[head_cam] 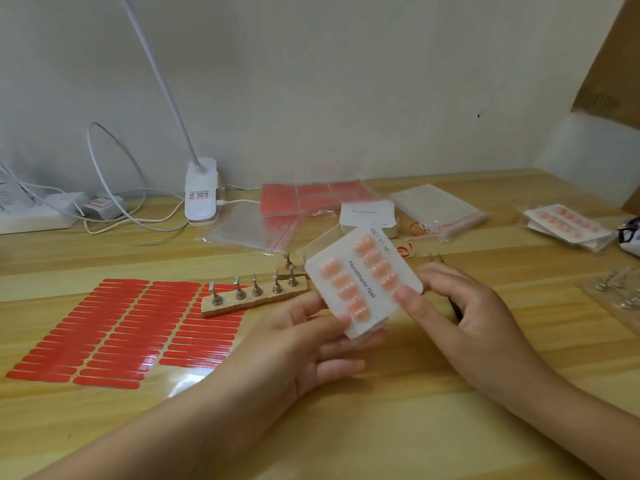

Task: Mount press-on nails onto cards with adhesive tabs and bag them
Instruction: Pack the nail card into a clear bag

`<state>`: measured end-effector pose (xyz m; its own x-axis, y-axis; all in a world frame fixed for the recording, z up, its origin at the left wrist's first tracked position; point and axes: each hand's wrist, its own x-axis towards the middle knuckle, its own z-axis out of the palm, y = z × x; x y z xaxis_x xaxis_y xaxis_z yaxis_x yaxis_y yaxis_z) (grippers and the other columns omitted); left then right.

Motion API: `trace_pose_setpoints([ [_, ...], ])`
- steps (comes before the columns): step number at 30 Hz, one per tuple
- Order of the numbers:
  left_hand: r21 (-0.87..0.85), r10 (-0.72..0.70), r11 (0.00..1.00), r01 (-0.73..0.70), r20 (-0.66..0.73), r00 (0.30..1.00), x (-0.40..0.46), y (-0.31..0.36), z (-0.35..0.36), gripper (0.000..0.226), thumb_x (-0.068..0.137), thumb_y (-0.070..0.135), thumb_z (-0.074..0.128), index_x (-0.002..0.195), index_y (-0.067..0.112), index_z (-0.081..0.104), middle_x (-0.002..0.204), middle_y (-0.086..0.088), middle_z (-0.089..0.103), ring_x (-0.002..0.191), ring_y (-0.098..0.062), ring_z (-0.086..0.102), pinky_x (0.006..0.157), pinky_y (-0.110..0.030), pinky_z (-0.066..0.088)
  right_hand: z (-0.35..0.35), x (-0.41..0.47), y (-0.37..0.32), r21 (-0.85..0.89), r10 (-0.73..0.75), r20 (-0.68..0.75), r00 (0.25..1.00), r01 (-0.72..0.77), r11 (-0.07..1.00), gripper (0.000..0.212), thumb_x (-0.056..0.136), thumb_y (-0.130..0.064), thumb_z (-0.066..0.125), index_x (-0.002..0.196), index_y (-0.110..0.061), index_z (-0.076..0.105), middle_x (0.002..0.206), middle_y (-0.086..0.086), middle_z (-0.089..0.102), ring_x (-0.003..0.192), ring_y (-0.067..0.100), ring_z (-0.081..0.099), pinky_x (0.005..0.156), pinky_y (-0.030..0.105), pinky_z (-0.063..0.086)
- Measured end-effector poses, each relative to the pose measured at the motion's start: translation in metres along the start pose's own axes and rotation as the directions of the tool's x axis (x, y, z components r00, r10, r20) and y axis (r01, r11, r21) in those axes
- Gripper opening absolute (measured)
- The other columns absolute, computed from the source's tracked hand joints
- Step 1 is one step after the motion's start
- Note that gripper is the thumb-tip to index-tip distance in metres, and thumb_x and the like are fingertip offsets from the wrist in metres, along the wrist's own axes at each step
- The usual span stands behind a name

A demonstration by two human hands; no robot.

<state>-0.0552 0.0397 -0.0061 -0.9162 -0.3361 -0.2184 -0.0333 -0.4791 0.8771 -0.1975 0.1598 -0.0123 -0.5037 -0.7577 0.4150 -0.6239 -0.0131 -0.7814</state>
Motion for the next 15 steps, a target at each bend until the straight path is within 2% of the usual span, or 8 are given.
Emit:
trace_pose_setpoints([
  [2, 0.075, 0.001, 0.997, -0.002, 0.007, 1.0, -0.001, 0.002, -0.001, 0.038, 0.074, 0.014, 0.064, 0.112, 0.01, 0.063, 0.109, -0.01, 0.069, 0.101, -0.021, 0.066, 0.069, -0.026, 0.058, -0.001, -0.001, -0.001, 0.104, 0.017, -0.001, 1.0, -0.017, 0.994, 0.018, 0.083, -0.036, 0.055, 0.076, -0.024, 0.067, 0.071, -0.019, 0.064, 0.069, -0.005, 0.057, 0.064, 0.004, 0.037],
  [6, 0.21, 0.056, 0.977, -0.043, -0.056, 0.997, -0.002, 0.02, -0.007, 0.041, 0.067, 0.037, 0.078, 0.096, 0.007, 0.072, 0.098, -0.01, 0.072, 0.089, -0.018, 0.069, 0.059, -0.024, 0.057, -0.009, 0.001, -0.002, 0.167, 0.023, 0.094, 0.995, -0.039, 0.985, 0.028, 0.083, -0.036, 0.048, 0.071, -0.015, 0.063, 0.075, -0.01, 0.067, 0.076, 0.002, 0.06, 0.073, 0.013, 0.041],
  [10, 0.235, 0.043, 0.971, -0.034, -0.031, 0.999, -0.004, 0.029, -0.012, 0.029, 0.065, 0.037, 0.075, 0.082, 0.013, 0.076, 0.079, -0.009, 0.072, 0.063, -0.013, 0.067, 0.046, -0.02, 0.052, -0.016, 0.006, -0.005, 0.264, 0.064, 0.186, 0.98, -0.113, 0.958, 0.029, 0.081, -0.03, 0.049, 0.07, -0.006, 0.062, 0.08, 0.005, 0.067, 0.081, 0.019, 0.061, 0.072, 0.014, 0.046],
  [12, 0.211, 0.022, 0.977, -0.016, -0.025, 0.999, -0.005, 0.028, -0.013, 0.024, 0.067, 0.032, 0.079, 0.081, 0.013, 0.076, 0.079, -0.01, 0.072, 0.06, -0.013, 0.067, 0.046, -0.019, 0.053, -0.016, 0.007, -0.007, 0.277, 0.088, 0.172, 0.981, -0.134, 0.952, 0.028, 0.079, -0.032, 0.05, 0.063, -0.012, 0.061, 0.07, 0.007, 0.063, 0.068, 0.019, 0.057, 0.065, 0.016, 0.045],
  [15, 0.149, 0.054, 0.988, -0.043, -0.069, 0.996, -0.004, 0.023, -0.012, 0.03, 0.061, 0.033, 0.072, 0.081, 0.011, 0.077, 0.085, -0.012, 0.073, 0.07, -0.014, 0.071, 0.049, -0.017, 0.053, -0.016, 0.007, -0.012, 0.298, 0.124, 0.14, 0.982, -0.161, 0.941, 0.032, 0.071, -0.046, 0.063, 0.062, -0.015, 0.064, 0.049, -0.005, 0.052, 0.047, 0.003, 0.041, 0.049, 0.012, 0.034],
])
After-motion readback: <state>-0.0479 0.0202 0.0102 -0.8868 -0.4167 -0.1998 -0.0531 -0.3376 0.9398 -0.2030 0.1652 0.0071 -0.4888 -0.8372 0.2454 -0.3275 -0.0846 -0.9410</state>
